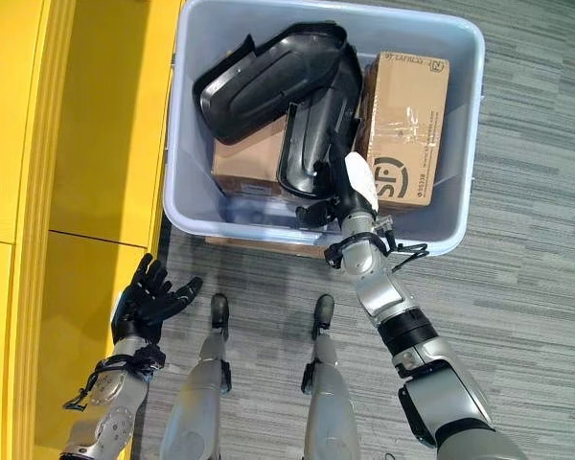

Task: Move parts from the plastic box to the shelf.

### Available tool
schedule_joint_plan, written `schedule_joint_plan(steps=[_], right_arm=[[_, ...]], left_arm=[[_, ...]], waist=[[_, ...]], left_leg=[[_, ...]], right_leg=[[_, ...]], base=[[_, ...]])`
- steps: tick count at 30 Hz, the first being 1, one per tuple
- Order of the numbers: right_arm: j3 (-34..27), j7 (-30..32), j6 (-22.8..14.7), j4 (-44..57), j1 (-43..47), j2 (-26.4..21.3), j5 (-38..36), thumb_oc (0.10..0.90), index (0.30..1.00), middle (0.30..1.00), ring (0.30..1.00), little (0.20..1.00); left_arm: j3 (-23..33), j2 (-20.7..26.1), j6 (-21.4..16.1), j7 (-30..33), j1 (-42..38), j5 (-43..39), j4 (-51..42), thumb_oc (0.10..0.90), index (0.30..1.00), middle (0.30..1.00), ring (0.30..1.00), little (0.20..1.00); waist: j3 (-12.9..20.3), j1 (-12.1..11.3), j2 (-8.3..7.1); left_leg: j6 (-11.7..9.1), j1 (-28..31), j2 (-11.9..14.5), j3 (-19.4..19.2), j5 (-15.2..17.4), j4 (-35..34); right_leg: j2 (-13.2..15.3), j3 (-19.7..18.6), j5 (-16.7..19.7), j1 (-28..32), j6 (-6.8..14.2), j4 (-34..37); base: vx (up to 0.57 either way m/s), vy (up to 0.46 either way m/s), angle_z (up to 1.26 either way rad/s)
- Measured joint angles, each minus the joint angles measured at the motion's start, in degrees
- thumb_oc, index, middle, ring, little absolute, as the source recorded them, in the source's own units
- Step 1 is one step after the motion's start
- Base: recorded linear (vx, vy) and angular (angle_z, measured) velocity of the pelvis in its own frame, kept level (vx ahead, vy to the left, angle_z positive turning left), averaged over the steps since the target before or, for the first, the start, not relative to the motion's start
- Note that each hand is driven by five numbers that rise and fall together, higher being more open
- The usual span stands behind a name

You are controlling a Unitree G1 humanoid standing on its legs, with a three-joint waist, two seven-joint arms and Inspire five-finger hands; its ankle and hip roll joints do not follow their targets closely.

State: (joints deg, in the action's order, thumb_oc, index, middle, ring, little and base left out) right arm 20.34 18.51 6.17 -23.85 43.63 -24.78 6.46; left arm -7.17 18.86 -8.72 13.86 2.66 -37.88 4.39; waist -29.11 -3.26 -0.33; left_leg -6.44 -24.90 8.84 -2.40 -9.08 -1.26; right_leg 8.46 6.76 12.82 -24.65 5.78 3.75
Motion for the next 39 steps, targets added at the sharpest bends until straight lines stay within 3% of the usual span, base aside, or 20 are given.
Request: schedule_joint_plan(steps=[9, 14, 25, 39], right_arm=[[-0.9, 1.7, 0.0, -5.1, 6.5, -0.1, 0.0, 0.9, 1.0, 1.0, 1.0, 1.0], [-0.9, 3.0, 0.2, -5.9, 8.2, -0.3, 0.1, 0.9, 1.0, 1.0, 1.0, 1.0], [-0.9, 4.1, 0.9, -5.9, 9.1, -0.7, 2.4, 0.9, 1.0, 1.0, 1.0, 1.0], [-0.7, 4.4, 3.1, -5.9, 9.3, -1.0, 6.8, 0.9, 1.0, 1.0, 1.0, 1.0]], left_arm=[[0.0, 0.3, -0.1, 1.0, -1.1, 0.0, 0.3, 0.9, 1.0, 1.0, 1.0, 1.0], [-0.1, 0.3, -0.1, 1.9, -1.4, 0.0, 0.7, 0.9, 1.0, 1.0, 1.0, 1.0], [-0.6, 0.5, -0.2, 2.2, -1.6, 0.0, 0.6, 0.9, 1.0, 1.0, 1.0, 1.0], [-0.7, 0.5, -0.4, 3.5, -1.7, 0.0, 0.1, 0.9, 1.0, 1.0, 1.0, 1.0]], waist=[[-0.9, -0.1, -0.29], [-1.1, 0.1, -0.32], [-1.1, 0.1, -0.36], [-1.1, 0.1, -0.38]], left_leg=[[0.4, -8.4, -0.2, 1.3, 1.4, 6.7], [1.2, -14.6, -0.7, 2.3, 3.8, 13.3], [1.6, -19.4, -1.3, 4.2, 5.2, 17.8], [1.8, -20.4, -2.0, 5.4, 5.4, 18.2]], right_leg=[[0.5, -0.1, -1.1, -7.6, -0.3, -5.7], [1.6, -0.8, -4.4, -14.4, -0.3, -14.1], [2.8, -0.2, -7.0, -18.4, -0.5, -19.5], [3.6, 0.8, -8.3, -19.2, -0.3, -21.1]], base=[[-0.03, 0.017, 0.02], [0.0, 0.005, 0.03], [0.01, 0.001, 0.07], [0.01, 0.001, 0.04]])
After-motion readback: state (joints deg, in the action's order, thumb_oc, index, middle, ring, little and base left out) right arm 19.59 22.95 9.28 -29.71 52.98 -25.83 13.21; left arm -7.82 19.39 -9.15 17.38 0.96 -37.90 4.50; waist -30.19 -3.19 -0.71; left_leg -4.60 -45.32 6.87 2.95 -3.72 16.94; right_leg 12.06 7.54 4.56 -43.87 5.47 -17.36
